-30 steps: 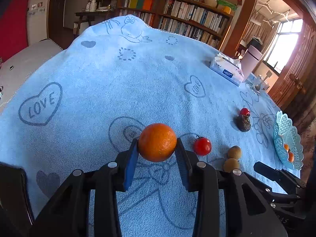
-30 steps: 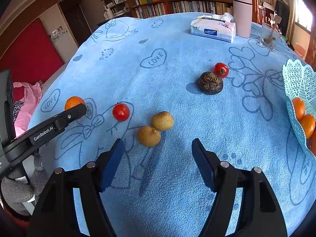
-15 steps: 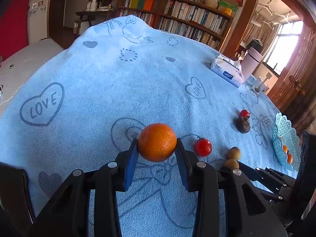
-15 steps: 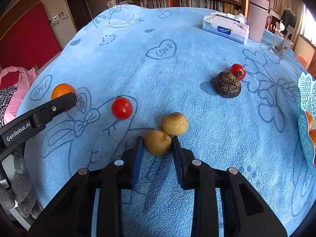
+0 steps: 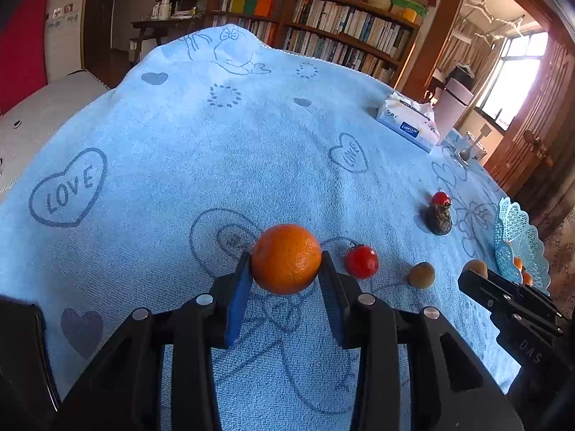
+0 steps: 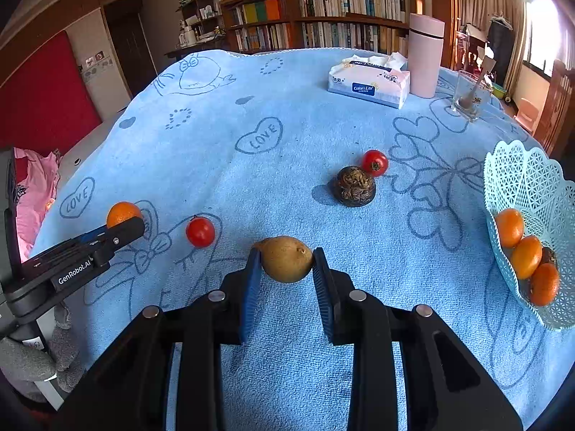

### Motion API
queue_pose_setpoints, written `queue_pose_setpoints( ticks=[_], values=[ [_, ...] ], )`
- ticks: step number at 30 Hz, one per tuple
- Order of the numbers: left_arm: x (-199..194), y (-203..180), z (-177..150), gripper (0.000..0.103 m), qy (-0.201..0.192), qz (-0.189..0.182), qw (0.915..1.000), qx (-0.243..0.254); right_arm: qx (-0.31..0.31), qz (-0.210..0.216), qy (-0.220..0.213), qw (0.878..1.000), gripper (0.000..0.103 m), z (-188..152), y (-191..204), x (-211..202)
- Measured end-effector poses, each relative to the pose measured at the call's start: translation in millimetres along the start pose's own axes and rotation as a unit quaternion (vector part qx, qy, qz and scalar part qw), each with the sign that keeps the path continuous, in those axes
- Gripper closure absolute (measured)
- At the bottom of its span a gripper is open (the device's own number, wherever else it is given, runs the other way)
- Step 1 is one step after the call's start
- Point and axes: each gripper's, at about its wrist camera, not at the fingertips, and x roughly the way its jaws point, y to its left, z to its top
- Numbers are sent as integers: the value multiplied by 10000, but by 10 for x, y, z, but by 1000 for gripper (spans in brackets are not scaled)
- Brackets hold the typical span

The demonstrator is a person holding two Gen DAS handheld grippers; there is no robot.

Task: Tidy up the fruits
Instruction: 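Grasp an orange with the left tool while the right tool closes on a small tan fruit, then drop the tan fruit into the lattice basket with the right tool while the left tool holds the orange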

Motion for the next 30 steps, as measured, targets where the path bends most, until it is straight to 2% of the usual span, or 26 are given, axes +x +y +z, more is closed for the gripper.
queue_pose_setpoints(
  ticks=[13,30],
  values=[
    [-61,-129,-9,65,-27,2,9999,160,911,-503,-665,9924,73,80,-741,-519],
    [-76,-473,-46,65,3,-32,9988,487,1845,-1057,-945,9725,73,-156,-1575,-819]
  ],
)
